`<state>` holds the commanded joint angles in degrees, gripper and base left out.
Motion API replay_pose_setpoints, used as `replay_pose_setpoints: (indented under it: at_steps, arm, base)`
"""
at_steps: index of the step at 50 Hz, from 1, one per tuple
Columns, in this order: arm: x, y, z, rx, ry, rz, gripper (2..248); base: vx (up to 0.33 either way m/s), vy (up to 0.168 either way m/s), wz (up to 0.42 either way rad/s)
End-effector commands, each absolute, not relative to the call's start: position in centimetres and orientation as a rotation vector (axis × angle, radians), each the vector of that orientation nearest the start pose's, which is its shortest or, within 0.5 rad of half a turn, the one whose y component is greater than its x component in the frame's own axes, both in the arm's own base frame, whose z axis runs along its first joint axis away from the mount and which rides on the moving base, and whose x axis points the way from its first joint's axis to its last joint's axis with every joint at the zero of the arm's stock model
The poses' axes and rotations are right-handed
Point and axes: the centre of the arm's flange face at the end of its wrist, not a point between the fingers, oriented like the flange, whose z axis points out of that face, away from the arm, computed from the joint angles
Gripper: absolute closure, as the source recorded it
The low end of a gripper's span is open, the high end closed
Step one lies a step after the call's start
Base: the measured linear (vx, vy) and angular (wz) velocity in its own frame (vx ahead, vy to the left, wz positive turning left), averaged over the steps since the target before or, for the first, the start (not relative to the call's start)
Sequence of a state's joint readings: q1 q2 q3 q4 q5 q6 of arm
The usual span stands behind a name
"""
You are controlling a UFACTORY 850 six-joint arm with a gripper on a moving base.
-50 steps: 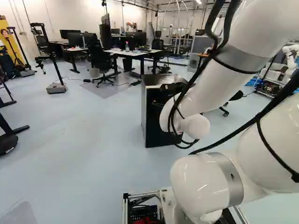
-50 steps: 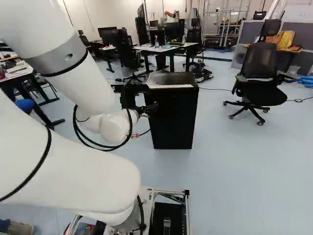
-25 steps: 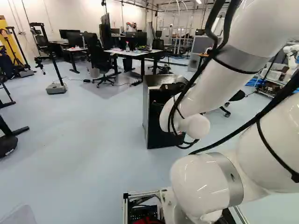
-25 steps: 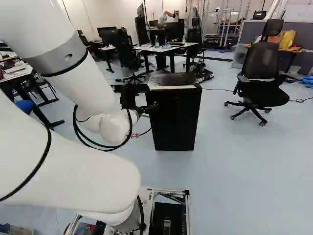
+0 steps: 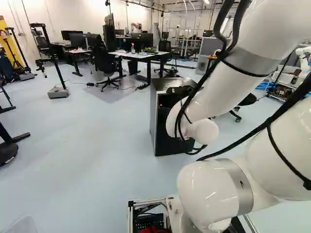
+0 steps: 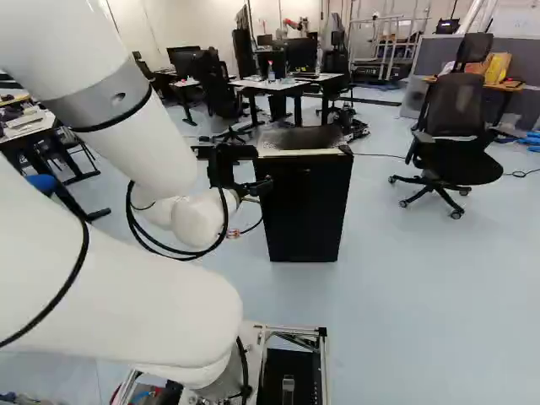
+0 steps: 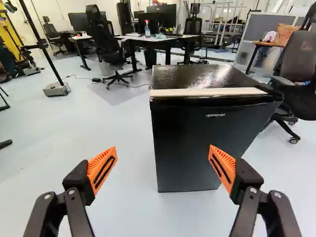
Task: Grab a drink from the fridge
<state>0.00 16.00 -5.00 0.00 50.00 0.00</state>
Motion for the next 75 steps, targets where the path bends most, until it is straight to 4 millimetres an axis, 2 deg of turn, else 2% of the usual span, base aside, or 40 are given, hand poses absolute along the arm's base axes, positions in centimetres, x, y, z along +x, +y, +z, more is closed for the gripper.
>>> replay_pose_setpoints:
  at_steps: [39,75]
  arm:
    - [27.0,0.2,36.6,-2.554,-0.011,-1.821,3]
    - [27.7,2.7,37.2,-2.468,0.034,-1.876,3]
  base:
    - [0.017,0.023,-0.005]
    - [0.0,0.0,0.0]
